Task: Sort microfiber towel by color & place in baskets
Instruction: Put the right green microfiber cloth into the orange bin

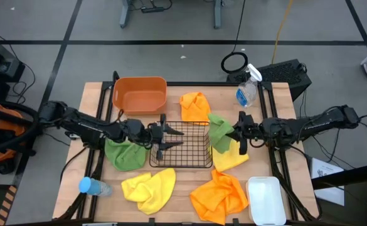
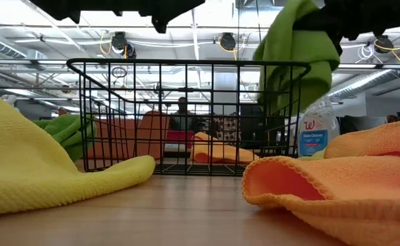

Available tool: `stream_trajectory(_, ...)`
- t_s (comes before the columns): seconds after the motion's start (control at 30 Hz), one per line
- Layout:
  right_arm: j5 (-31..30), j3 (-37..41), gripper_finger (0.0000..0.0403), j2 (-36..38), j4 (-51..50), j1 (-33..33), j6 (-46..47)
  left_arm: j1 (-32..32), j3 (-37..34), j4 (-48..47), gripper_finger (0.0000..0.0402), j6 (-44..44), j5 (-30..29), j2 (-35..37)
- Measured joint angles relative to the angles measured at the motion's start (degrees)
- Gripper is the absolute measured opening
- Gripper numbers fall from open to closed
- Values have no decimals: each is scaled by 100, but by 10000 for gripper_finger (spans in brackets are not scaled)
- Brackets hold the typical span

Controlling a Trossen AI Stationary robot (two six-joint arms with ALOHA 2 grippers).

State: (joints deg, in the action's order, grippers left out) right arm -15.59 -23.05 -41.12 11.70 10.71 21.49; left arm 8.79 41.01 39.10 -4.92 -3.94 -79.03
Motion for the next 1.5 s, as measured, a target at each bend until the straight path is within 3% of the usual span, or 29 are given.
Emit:
stream_trajectory(0.33,-264,-48,2,-75,1245,389,-498,284,705,0,299,-14,-588,-575)
stream_trajectory(0.6,-247,-923,2,-831,930,633,-1159,301,1646,95,349,-330,-829,-1350)
stream_trajectory(0.87,-230,-1699,2,-1519,-23,797,-1621,452,2238,60,371,-1306,-1737,-1735)
stream_trajectory(1.1,-228,-1792,2,-1650,-106,816,-1945,652,2363,55,373,-1676,-1858,-1737)
stream_trajectory(1.33,-157,-1792,2,-1648,-241,808,-2001,302,2363,-623,374,-1704,-2877,-1699)
stream_trajectory(1.5,-37,-1792,2,-1648,-579,820,-1865,-153,2363,-909,373,-1855,-2817,-1551)
